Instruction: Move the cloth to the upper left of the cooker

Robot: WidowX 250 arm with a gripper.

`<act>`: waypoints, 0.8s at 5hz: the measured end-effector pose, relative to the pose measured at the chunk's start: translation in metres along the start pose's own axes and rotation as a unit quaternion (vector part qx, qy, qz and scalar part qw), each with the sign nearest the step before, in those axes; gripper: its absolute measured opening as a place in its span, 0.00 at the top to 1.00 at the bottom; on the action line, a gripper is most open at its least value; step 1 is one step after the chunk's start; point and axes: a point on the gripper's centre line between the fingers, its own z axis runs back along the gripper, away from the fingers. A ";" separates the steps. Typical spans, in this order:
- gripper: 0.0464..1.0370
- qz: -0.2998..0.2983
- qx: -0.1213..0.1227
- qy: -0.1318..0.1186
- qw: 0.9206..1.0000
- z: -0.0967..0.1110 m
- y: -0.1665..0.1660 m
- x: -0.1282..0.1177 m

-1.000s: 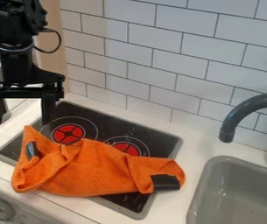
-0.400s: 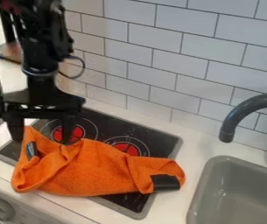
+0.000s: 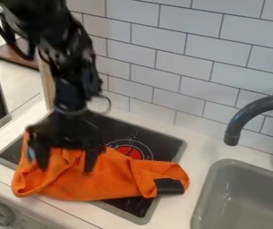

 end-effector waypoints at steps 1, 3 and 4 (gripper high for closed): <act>0.04 -0.038 -0.027 0.005 0.999 -0.022 -0.013 0.000; 0.04 -0.049 -0.051 -0.008 0.997 -0.033 -0.019 0.005; 0.04 -0.022 -0.044 -0.014 0.999 -0.033 -0.014 0.009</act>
